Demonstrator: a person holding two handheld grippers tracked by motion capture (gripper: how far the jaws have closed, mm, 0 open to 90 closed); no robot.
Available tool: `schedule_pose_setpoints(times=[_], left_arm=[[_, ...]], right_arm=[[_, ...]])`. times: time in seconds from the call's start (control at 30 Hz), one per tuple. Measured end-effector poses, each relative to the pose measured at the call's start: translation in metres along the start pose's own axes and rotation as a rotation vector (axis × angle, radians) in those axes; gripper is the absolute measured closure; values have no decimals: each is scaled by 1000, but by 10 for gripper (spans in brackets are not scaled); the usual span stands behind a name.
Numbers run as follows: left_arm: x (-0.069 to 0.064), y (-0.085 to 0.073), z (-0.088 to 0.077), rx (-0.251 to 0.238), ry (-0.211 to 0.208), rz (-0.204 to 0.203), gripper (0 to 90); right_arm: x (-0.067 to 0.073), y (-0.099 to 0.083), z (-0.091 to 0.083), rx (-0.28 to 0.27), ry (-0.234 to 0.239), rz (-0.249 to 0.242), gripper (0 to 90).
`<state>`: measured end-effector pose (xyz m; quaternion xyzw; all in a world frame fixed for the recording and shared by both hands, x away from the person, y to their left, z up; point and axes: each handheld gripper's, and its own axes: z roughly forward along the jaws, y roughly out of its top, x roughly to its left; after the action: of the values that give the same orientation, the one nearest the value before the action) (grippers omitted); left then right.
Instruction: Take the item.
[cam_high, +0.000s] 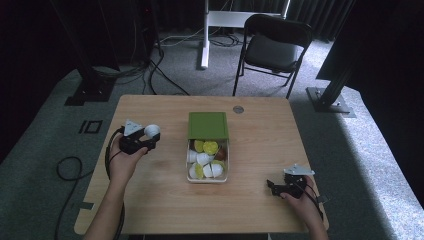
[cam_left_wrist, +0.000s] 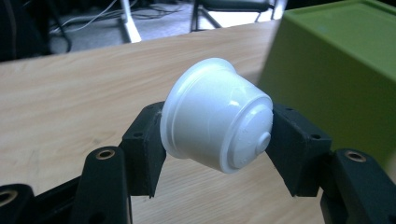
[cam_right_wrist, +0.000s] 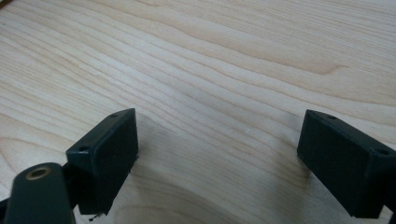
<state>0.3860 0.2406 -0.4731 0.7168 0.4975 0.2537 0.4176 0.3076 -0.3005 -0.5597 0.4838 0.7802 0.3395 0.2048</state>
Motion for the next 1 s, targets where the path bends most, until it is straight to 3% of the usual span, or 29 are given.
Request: schedule_pose_setpoints(times=[0.1,0.17,0.33,0.5,0.67,1.0], left_arm=[[5,-7,5,9,11,-19,417],[7,-11,10,19,39,-6,417],[11,-19,18,24,39,-36,417],[16,-28,26,56,85,-20,416],[19,-36,31,74,93,-38,416],[19,-49,43,119,103,-9,416]], right_arm=[[0,0,0,0,0,0,121],[0,0,0,0,0,0,121],[0,0,0,0,0,0,121],[0,0,0,0,0,0,121],[0,0,0,0,0,0,121],[0,0,0,0,0,0,121]])
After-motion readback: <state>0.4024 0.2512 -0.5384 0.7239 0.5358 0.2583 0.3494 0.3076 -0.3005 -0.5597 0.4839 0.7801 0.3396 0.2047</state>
